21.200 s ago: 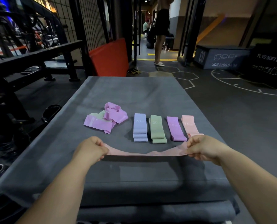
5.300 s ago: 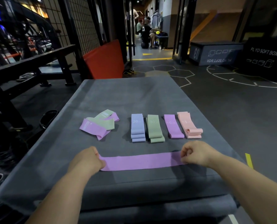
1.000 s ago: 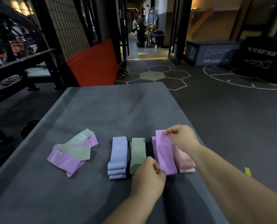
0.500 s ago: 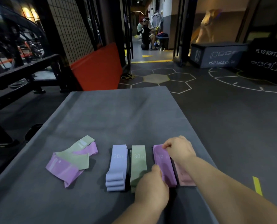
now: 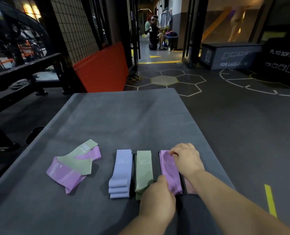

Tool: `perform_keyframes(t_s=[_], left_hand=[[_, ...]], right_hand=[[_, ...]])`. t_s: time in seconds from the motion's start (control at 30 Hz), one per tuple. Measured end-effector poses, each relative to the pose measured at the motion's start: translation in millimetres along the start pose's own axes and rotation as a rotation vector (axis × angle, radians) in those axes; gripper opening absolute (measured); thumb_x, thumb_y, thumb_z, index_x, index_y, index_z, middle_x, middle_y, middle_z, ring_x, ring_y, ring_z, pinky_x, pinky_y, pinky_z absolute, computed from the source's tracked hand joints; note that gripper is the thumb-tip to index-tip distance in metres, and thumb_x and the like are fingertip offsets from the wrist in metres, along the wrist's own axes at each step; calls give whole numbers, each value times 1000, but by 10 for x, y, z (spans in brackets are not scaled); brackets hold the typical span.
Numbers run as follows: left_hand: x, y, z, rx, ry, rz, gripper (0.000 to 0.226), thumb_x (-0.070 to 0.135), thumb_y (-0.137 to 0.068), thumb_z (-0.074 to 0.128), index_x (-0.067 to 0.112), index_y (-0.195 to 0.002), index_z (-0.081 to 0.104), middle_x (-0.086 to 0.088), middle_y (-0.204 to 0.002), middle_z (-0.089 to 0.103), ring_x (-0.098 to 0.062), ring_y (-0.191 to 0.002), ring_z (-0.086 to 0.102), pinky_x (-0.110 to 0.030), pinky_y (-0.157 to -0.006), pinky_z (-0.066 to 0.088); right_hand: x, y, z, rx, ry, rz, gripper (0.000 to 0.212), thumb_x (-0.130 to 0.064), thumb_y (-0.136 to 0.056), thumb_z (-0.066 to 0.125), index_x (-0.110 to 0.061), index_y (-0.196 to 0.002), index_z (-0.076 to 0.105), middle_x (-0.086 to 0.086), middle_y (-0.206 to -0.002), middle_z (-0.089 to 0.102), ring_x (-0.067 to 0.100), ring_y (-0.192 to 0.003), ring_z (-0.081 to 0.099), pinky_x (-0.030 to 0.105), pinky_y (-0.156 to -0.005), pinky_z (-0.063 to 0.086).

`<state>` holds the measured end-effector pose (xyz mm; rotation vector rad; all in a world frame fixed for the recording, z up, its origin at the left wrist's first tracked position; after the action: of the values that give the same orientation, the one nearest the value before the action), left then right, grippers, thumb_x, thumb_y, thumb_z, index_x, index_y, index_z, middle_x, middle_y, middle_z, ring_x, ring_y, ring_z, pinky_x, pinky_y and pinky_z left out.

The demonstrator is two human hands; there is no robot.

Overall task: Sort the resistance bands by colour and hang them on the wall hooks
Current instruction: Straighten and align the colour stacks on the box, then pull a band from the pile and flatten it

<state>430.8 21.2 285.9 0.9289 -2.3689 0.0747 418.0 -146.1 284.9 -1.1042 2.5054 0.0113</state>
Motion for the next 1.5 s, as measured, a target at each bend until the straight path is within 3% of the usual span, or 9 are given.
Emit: perform_keyframes(t_s=[0.2, 0.4, 0.57, 0.73, 0.9, 1.13, 1.3, 1.4, 1.5], left_hand=[[-35, -9, 48, 24, -10, 2, 17, 19, -90, 44, 19, -107, 48, -6, -110, 61, -29, -102, 58, -30, -71, 36], [-60, -16, 67, 31, 10, 1, 9, 16, -91, 41, 23, -96, 42, -6, -108, 60, -29, -100, 58, -30, -69, 35], [-62, -9, 65, 62, -3, 14, 16, 15, -90, 41, 20, -104, 47, -6, -106, 60, -29, -99, 58, -29, -68, 32], [-77, -11, 71, 76, 4, 8, 9, 15, -91, 41, 22, -96, 42, -7, -104, 63, -32, -97, 58, -31, -67, 33], [-66, -4, 77, 88, -8, 16, 11, 16, -93, 40, 19, -101, 46, -7, -105, 64, -31, -98, 59, -32, -68, 34], [18, 126, 21, -16, 12, 113, 16, 20, -95, 39, 16, -109, 46, -9, -112, 61, -29, -102, 58, -34, -76, 40], [-52, 350, -355, 32, 137, 222, 18, 29, -93, 48, 27, -111, 48, 1, -107, 64, -22, -100, 59, -27, -77, 42], [-410, 409, -719, 124, 160, 147, 12, 35, -92, 49, 29, -102, 52, 6, -99, 68, -17, -94, 62, -27, -76, 47], [-1048, 413, -1120, 249, 213, -48, 8, 34, -91, 51, 28, -89, 55, 13, -88, 65, -11, -90, 62, -24, -76, 47]], right_hand=[[-30, 6, 3, -9, 31, -7, 35, -16, -98, 38, -30, -115, 65, -11, -122, 52, 14, -115, 40, 26, -97, 32], [-32, 16, 14, -30, 31, 0, 32, -23, -95, 41, -30, -116, 63, -10, -122, 57, 16, -118, 41, 28, -100, 35], [-38, 22, 15, -68, 22, -4, 29, -24, -92, 48, -30, -116, 63, -10, -123, 56, 17, -121, 39, 31, -102, 36], [-33, -23, -8, -146, 4, -17, 27, -32, -92, 54, -31, -118, 63, -8, -122, 57, 19, -123, 40, 32, -106, 36], [-130, 54, -17, -245, 119, -94, 47, -51, -88, 56, -29, -129, 53, -5, -129, 50, 20, -125, 36, 33, -107, 33], [-242, 165, -50, -183, 184, -134, 44, -48, -94, 48, -25, -131, 50, -2, -135, 42, 19, -126, 34, 31, -107, 30], [-374, 157, -220, -114, 167, -116, 37, -44, -95, 49, -27, -127, 55, -5, -133, 45, 18, -127, 34, 33, -106, 32], [-619, 171, -355, -29, 95, -127, 28, -42, -95, 49, -30, -115, 64, -8, -123, 52, 17, -122, 39, 32, -102, 35], [-1110, 220, -372, -1, 6, -231, 21, -31, -94, 54, -26, -107, 69, -3, -114, 63, 22, -113, 49, 28, -97, 37]])
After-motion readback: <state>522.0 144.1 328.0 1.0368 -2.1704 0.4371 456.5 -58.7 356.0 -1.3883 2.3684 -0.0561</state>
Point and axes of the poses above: each hand's wrist, its own y-axis away from the middle knuckle, its own z-axis out of the palm, x = y × z, the point moved 9 cm from there along -y, towards the middle knuckle
